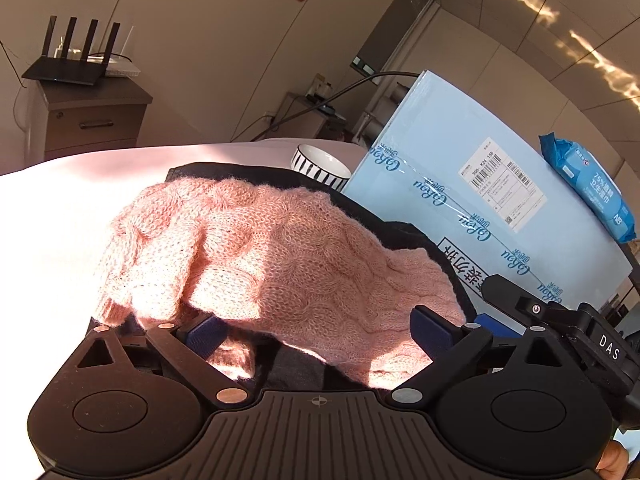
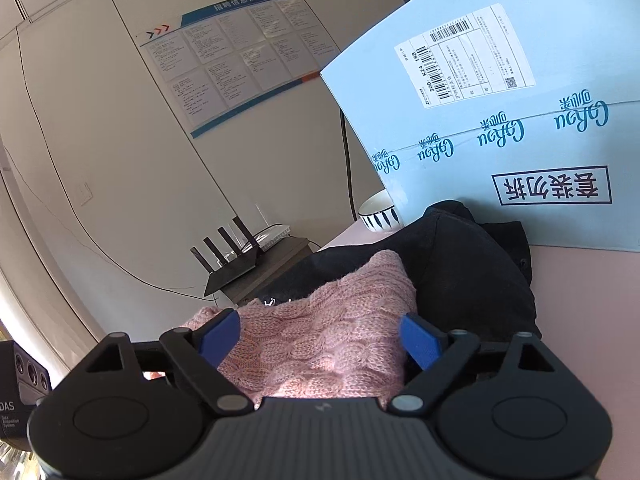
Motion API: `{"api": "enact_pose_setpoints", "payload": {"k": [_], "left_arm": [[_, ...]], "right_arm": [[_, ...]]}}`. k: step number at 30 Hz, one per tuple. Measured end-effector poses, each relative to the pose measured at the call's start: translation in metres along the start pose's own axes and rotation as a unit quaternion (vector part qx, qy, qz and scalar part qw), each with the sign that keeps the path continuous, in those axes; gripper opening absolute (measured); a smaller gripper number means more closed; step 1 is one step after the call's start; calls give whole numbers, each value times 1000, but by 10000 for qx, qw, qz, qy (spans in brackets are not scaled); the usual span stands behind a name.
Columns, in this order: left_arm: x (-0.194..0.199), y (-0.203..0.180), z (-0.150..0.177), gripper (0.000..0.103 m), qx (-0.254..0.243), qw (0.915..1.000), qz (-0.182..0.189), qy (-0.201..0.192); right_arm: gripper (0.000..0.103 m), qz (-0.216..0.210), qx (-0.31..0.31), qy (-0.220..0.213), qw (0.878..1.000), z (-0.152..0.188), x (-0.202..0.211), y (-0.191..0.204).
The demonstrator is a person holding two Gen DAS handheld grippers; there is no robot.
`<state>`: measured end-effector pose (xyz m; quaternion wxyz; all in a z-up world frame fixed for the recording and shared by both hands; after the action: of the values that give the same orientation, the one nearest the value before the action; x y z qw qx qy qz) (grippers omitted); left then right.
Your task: Fold clothes
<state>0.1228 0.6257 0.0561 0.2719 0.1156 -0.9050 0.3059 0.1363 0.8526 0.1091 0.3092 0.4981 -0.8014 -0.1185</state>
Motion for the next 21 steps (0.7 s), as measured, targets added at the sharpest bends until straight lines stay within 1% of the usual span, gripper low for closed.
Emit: {"api": "enact_pose_setpoints", "payload": {"k": [4,8,12,16,21], "left_arm": [[17,-13,-4,99,-65,9998,47,-175],[32,-35,-9,100,-306,9987,82,-400],[39,-74,-11,101,-649,9964,242,-495],[37,-121,-2,101,-965,9928,543,-466],[26,-180,20,101,-1295,9866,957,-266]], "right_arm": [[90,15,80,-142,9999,-7,22,6],[91,82,192,-348,9992,-17,52,9],[91,203,258,-557,9979,-24,86,6],[92,387,302,-781,9957,-28,123,-3],[92,890,338,-1098,9894,-31,185,-30]]}}
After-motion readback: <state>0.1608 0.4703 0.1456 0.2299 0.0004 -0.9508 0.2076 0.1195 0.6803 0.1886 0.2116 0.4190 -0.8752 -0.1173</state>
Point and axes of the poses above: each gripper's, at about its wrist camera, not at the fingertips, and x roughly against the way its jaws point, y to its left, z to its underside, the point moved 9 cm from there along -x, roughly the way its jaws point, and after that the axes turned 6 degrees about y, right-handed, at the moved point
